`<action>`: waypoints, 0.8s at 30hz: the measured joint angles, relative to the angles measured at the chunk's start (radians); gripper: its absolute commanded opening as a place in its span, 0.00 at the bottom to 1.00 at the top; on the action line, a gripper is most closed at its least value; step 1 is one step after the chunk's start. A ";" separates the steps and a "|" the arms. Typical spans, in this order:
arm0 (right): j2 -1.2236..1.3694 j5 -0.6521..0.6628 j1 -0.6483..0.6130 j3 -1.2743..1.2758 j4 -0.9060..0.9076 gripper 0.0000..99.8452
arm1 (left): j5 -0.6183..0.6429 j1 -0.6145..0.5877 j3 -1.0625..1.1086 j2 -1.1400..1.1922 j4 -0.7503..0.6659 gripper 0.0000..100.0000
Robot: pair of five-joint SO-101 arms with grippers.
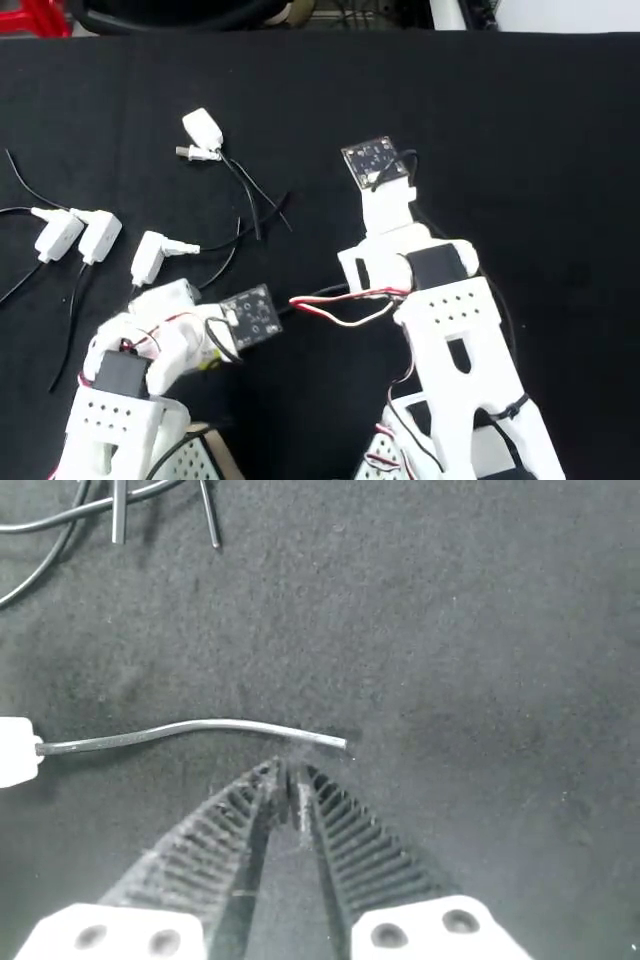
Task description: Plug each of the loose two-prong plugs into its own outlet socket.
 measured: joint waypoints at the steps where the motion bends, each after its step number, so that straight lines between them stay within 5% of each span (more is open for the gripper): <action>1: 0.000 0.000 0.000 0.000 0.000 0.01 | 0.000 0.003 0.000 0.000 0.003 0.31; 13: 0.000 0.000 0.000 0.000 0.000 0.01 | 0.048 0.006 -0.035 0.000 -0.049 0.31; 24: 0.000 0.000 0.000 0.000 0.000 0.01 | 0.061 0.000 0.041 0.170 -0.244 0.31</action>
